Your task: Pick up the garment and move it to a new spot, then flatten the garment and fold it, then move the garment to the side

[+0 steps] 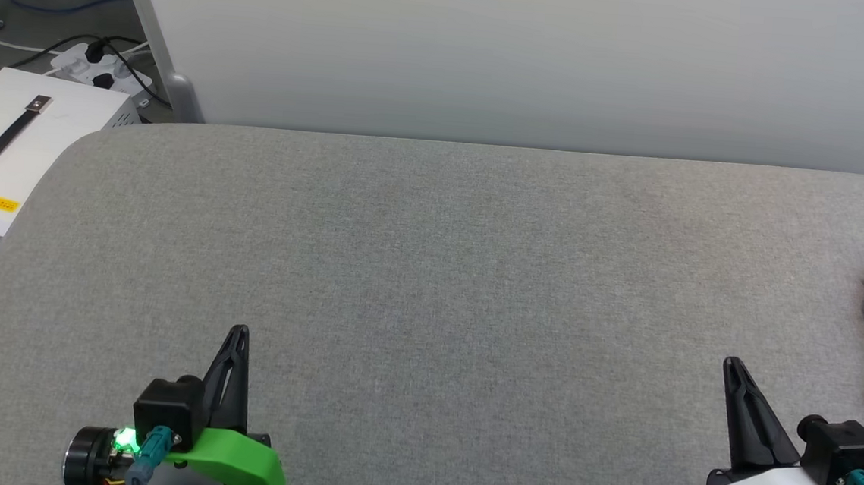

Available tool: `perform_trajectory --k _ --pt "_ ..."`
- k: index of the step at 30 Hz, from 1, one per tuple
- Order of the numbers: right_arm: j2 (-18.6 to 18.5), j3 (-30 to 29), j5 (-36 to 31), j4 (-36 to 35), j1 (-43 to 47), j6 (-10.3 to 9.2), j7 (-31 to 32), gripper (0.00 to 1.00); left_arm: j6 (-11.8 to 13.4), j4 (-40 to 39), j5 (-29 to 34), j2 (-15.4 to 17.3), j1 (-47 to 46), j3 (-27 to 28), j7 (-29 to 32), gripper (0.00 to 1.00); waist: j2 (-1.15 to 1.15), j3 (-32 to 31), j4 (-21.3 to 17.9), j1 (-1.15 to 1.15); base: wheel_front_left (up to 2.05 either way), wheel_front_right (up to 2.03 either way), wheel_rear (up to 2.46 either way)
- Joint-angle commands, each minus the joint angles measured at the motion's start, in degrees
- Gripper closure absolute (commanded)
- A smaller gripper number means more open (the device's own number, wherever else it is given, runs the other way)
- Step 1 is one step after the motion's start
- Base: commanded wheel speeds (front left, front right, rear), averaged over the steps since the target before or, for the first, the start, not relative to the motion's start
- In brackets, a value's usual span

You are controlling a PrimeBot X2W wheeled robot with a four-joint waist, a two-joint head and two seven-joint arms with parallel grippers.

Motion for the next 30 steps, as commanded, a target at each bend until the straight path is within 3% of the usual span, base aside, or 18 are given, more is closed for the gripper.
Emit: perform_trajectory --k 1,30 --pt "0.2 0.1 -0.7 -0.2 -1.1 -0.02 0.3 1.00 0.5 -0.3 0.7 -0.2 -0.9 0.1 0.3 1.00 0.00 0.0 0.0 0.00 0.00 0.00 0.00" --pt "0.5 0.7 -3.3 -0.3 -2.9 -0.04 4.1 1.00 1.3 -1.6 2.1 -0.3 -1.7 0.9 4.1 1.00 0.00 0.0 -0.5 0.00 0.00 0.00 0.00"
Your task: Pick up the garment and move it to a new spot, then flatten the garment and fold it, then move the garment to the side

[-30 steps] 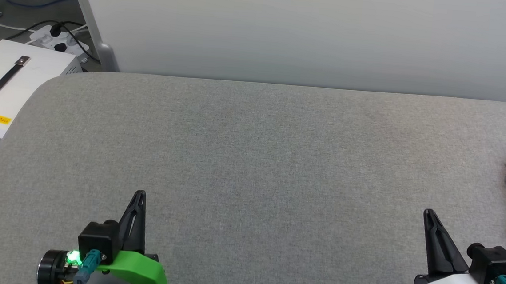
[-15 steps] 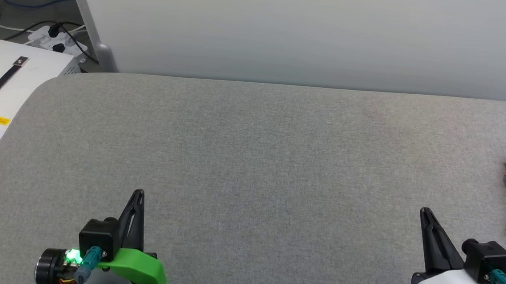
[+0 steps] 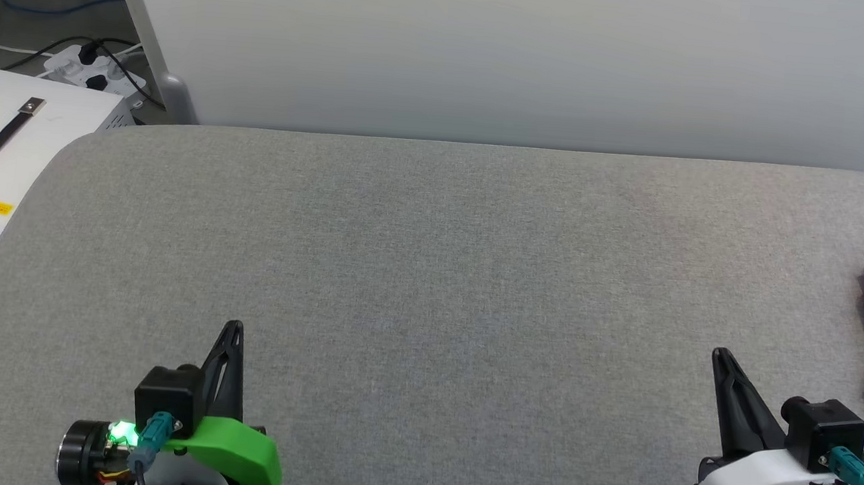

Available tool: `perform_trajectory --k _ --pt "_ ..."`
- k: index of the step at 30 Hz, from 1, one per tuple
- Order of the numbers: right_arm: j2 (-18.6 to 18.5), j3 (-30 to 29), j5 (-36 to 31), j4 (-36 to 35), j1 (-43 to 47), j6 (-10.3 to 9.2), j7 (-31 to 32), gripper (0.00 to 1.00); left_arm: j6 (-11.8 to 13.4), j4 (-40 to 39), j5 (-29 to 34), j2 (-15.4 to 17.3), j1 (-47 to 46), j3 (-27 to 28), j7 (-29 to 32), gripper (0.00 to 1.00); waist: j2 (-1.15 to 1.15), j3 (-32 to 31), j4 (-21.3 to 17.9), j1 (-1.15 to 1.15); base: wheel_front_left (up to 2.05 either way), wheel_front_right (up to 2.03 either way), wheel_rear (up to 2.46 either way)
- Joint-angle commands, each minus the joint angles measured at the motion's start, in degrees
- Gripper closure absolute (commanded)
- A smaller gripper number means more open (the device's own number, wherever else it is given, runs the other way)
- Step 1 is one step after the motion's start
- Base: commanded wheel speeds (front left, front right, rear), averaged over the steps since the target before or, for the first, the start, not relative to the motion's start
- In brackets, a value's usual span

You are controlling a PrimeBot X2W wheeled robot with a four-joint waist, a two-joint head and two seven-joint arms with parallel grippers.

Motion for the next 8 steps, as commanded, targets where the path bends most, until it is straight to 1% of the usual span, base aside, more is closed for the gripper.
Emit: perform_trajectory --k 1,8 --pt "0.2 0.2 -0.8 -0.3 -1.1 -0.04 0.4 1.00 0.3 -0.4 0.6 -0.3 -1.2 0.3 0.3 1.00 0.00 0.0 0.0 0.00 0.00 0.00 0.00" --pt "0.3 0.3 -1.4 -0.3 -1.5 -0.04 1.1 1.00 0.5 -0.7 0.9 -0.3 -1.4 0.4 1.1 1.00 0.00 0.0 -0.1 0.00 0.00 0.00 0.00"
